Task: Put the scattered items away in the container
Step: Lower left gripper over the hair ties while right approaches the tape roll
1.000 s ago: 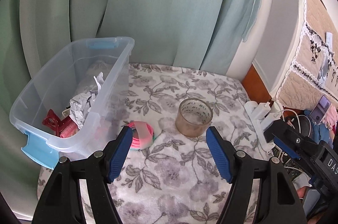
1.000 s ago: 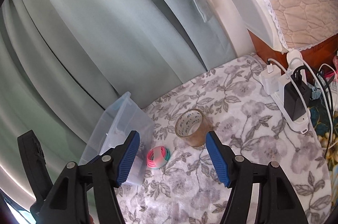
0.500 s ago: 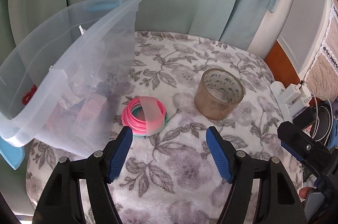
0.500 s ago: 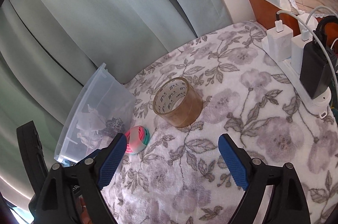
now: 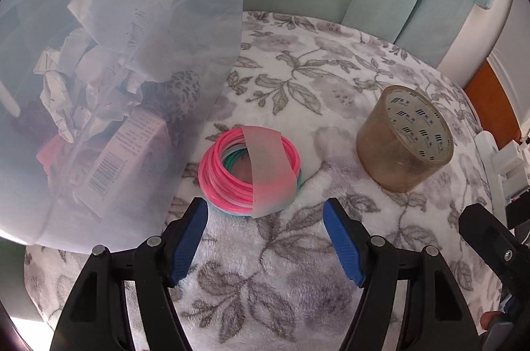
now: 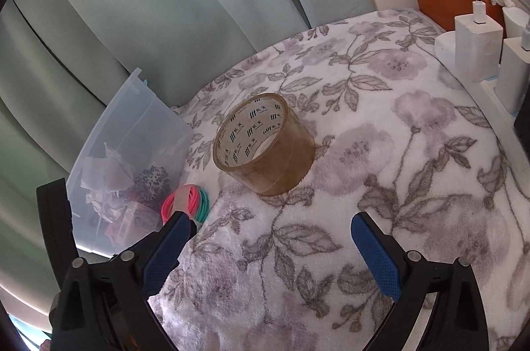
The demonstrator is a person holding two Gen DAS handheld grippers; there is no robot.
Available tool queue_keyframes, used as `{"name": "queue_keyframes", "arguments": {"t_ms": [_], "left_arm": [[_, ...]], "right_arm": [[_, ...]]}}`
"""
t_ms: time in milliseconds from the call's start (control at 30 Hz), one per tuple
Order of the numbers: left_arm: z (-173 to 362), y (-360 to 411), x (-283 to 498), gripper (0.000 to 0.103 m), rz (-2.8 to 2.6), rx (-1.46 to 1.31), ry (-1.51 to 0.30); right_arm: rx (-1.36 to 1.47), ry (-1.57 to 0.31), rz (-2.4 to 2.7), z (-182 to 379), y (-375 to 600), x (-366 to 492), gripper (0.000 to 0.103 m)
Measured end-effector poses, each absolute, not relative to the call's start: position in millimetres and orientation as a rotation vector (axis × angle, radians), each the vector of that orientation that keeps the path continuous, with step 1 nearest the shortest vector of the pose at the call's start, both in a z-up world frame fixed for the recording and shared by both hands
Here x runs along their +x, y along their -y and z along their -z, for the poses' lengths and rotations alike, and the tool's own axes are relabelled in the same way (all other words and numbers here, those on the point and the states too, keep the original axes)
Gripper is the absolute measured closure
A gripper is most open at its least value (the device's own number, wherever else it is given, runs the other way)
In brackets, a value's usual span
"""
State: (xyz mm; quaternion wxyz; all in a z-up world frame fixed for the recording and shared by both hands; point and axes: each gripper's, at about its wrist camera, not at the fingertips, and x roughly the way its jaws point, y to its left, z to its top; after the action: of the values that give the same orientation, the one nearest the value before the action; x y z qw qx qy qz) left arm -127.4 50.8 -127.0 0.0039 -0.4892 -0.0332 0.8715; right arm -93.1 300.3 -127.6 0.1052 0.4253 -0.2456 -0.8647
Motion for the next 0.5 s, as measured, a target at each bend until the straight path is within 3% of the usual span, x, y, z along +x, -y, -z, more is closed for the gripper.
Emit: {"name": "queue_keyframes", "arguments": {"t_ms": [500], "left_arm": [[134.3, -60.3, -136.3, 0.025, -2.781, -1.508, 0.063]], "right_arm": [[1.295, 0.664, 2.519, 151.2, -291.8, -127.0, 0.004]]}}
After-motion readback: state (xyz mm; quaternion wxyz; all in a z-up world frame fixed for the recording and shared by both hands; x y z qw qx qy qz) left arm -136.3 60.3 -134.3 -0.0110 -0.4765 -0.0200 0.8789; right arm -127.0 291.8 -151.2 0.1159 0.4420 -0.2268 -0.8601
